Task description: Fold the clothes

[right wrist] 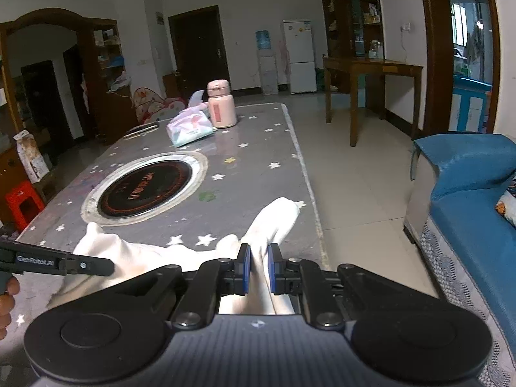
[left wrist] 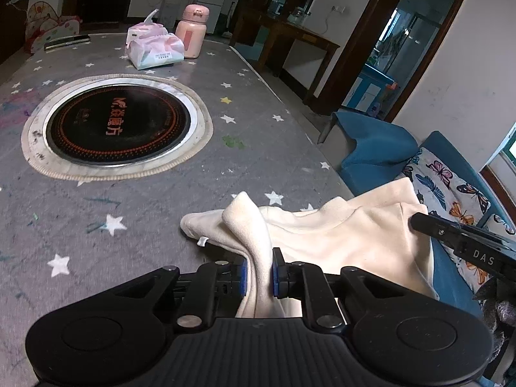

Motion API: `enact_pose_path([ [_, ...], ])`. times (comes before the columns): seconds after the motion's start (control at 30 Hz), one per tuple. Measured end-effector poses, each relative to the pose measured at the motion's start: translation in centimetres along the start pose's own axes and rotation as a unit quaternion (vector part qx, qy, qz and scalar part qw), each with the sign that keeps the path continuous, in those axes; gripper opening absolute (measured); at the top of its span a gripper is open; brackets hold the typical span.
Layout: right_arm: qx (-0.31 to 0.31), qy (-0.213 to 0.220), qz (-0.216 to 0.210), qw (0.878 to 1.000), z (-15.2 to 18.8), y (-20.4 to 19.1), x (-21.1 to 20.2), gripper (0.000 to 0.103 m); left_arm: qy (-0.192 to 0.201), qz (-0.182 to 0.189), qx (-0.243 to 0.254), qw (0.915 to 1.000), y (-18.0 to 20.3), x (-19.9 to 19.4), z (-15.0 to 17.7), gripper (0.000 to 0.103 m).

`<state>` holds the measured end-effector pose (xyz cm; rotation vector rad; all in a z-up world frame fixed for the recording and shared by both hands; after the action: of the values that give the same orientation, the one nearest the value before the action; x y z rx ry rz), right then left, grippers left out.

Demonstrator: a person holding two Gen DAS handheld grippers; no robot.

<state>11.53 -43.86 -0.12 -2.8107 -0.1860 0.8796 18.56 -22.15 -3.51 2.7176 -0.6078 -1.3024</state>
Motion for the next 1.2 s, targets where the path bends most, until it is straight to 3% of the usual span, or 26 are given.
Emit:
enact_pose_path([
  [0.33, 0.020, -0.024, 0.023, 0.999, 1.5, 2.1, 1.9, 0.010, -0.014, -0.022, 0.012, 0.9996, -0.7, 1.7, 0.7, 0.017],
  [0.5, 0.020, -0.035, 0.036, 0.999, 2.4, 2.7, 2.3, 0.013, -0.021, -0.035, 0.013, 0.9991, -1.3, 2.2, 1.2, 0.024],
  [0.67, 0.019, -0.041, 0.044, 0.998, 3.0, 3.1, 2.4, 0.017, -0.022, -0.048, 0.012, 0.9986, -1.8, 2.2, 1.4, 0.044],
  [0.87, 0.010, -0.042, 0.038, 0.998, 3.4, 2.4, 2.3, 0.030, -0.018, -0.064, 0.014, 0.9977, -2.3, 2.0, 1.6, 0.057],
  [0.93, 0.008, -0.042, 0.030, 0.999, 3.5, 1.9, 2.3, 0.044, -0.015, -0.069, 0.018, 0.9974, -2.3, 1.9, 1.6, 0.062],
  [1.2, -0.009, -0.070, 0.022, 0.997, 5.2, 0.6, 3.6, 0.051, -0.007, -0.083, 0.036, 0.9959, -2.3, 1.7, 1.8, 0.070],
])
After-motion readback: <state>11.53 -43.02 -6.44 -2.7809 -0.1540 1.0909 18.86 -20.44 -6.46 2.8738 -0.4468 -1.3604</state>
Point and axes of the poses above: each gripper's, at about its wrist camera, not at the fingertips, and x roughly the way its jaws point, y to its right, z to its underside, the point moved 7 cm from there along x, roughly the way its jaws point, and after that the axes turned 8 degrees about -z, right-handed, at the moved point
